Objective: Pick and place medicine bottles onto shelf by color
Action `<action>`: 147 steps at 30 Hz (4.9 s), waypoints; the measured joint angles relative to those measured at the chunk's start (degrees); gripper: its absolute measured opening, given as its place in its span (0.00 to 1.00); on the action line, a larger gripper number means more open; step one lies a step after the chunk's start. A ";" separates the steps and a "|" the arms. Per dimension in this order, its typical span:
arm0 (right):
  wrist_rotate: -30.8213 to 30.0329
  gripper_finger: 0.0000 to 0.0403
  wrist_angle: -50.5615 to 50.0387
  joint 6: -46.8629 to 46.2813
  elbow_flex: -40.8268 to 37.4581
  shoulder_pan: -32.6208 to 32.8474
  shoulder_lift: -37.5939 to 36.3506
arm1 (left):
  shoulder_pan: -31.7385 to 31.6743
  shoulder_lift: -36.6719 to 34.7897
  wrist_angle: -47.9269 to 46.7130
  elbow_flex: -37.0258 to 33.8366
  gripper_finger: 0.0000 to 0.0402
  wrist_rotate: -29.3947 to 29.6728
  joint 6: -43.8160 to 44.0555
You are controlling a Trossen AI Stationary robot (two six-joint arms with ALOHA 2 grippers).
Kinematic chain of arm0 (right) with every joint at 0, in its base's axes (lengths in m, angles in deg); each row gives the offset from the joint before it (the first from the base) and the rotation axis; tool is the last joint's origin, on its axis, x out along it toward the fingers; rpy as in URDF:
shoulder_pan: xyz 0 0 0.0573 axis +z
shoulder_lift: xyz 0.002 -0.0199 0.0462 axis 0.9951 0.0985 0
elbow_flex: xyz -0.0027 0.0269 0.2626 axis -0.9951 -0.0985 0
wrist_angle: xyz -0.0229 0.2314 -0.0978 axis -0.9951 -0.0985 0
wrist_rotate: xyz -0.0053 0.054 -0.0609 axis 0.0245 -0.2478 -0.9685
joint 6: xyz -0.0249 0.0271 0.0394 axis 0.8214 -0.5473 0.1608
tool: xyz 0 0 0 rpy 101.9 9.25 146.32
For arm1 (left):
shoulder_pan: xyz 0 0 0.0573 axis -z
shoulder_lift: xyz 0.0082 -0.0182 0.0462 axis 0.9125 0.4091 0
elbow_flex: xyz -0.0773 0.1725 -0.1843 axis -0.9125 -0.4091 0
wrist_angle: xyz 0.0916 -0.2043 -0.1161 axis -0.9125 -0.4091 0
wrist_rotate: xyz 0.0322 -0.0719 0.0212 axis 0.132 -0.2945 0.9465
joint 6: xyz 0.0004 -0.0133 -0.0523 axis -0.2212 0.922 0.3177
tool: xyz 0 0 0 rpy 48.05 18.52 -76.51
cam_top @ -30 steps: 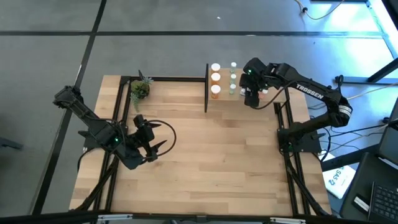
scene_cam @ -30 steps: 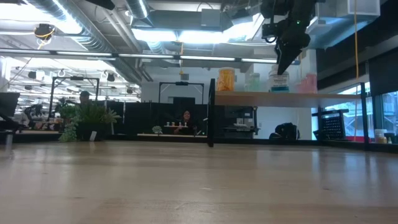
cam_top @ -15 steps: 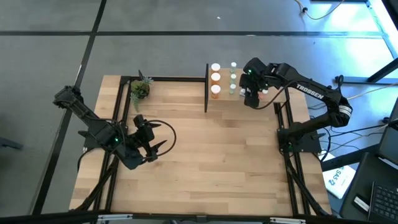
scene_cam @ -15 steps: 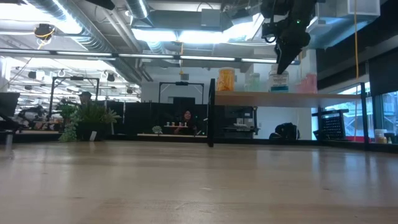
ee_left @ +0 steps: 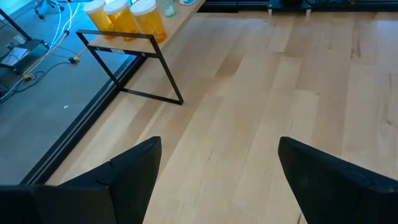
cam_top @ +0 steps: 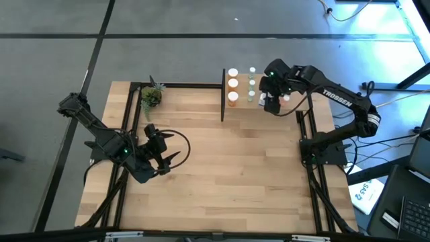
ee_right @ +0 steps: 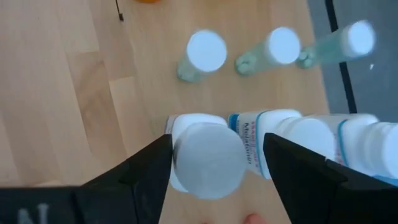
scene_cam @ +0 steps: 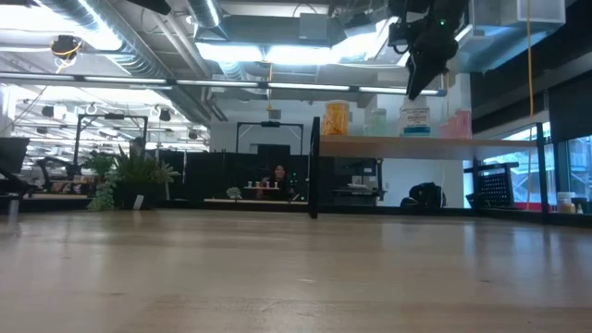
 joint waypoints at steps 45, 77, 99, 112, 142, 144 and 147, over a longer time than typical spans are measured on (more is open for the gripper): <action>-4.56 0.02 -17.93 -37.12 9.22 41.14 -26.36 | 0.85 -9.35 -12.81 0.00 0.26 2.12 0.97; 10.33 0.00 43.54 -27.92 -46.06 50.83 -58.06 | 19.51 -57.12 41.22 -35.60 0.00 -15.91 -50.95; 20.24 0.00 74.23 -29.79 -71.64 49.69 -58.14 | 1.34 -60.41 66.04 -59.47 0.00 -35.63 -50.95; 20.58 0.00 81.33 -23.99 -79.29 49.10 -58.14 | -7.80 -60.41 65.78 -62.40 0.00 -40.04 -51.08; 18.06 0.01 87.62 -22.42 -80.29 49.01 -60.02 | -9.49 -60.41 64.51 -62.40 0.00 -36.81 -55.67; 18.05 0.01 87.56 -23.00 -80.29 49.01 -60.00 | -9.49 -60.41 64.51 -62.40 0.00 -36.81 -55.65; 18.05 0.03 87.58 -24.02 -80.29 49.01 -60.00 | -9.49 -60.41 64.51 -62.40 0.00 -36.81 -55.65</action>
